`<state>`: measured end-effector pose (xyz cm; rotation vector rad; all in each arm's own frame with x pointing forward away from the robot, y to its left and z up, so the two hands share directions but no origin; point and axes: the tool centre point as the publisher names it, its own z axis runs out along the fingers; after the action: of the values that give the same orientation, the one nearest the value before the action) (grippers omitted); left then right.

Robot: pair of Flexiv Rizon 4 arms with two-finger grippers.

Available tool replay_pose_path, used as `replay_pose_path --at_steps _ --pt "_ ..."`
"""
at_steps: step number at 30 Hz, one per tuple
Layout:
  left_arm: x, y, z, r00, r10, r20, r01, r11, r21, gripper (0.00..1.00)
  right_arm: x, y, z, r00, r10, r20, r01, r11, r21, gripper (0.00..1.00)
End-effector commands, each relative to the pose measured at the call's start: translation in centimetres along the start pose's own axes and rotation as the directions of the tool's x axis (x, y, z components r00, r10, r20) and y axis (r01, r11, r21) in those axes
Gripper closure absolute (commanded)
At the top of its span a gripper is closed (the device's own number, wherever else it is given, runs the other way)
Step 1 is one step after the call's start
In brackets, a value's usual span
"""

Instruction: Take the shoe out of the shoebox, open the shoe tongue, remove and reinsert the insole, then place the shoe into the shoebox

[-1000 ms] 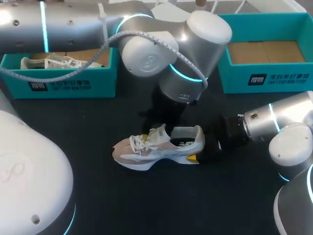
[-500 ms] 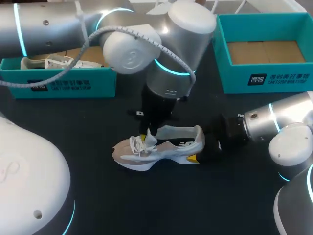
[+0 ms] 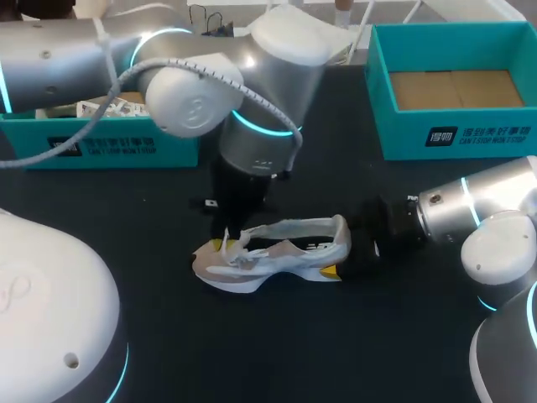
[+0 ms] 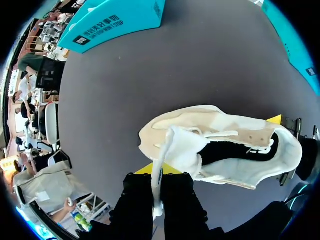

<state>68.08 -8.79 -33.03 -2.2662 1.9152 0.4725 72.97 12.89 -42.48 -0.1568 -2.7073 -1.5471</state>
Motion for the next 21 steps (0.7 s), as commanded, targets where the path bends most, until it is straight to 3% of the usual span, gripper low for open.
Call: replay_pose_path --at_steps 1,6,16,21 --pt "-0.2 -0.5 1.8 1.0 -0.006 0.004 0.006 1.0 -0.015 0.91 -0.1 -0.3 0.6 1.0 0.001 0.0 -0.001 1.0 0.001 1.0" --pt "-0.8 -1.3 3.3 0.999 -0.046 -0.005 0.046 0.997 -0.062 0.67 -0.1 -0.3 0.6 1.0 0.001 0.0 -0.001 1.0 0.001 1.0" --pt "-2.4 -1.3 5.0 0.999 -0.045 0.011 0.046 0.996 -0.078 0.5 -0.1 -0.3 0.6 1.0 0.001 0.0 -0.001 1.0 0.001 1.0" --pt "-3.5 -1.0 5.4 0.999 -0.049 -0.013 0.048 0.993 -0.11 0.25 -0.1 -0.3 0.6 1.0 0.001 0.0 -0.001 1.0 0.001 1.0"
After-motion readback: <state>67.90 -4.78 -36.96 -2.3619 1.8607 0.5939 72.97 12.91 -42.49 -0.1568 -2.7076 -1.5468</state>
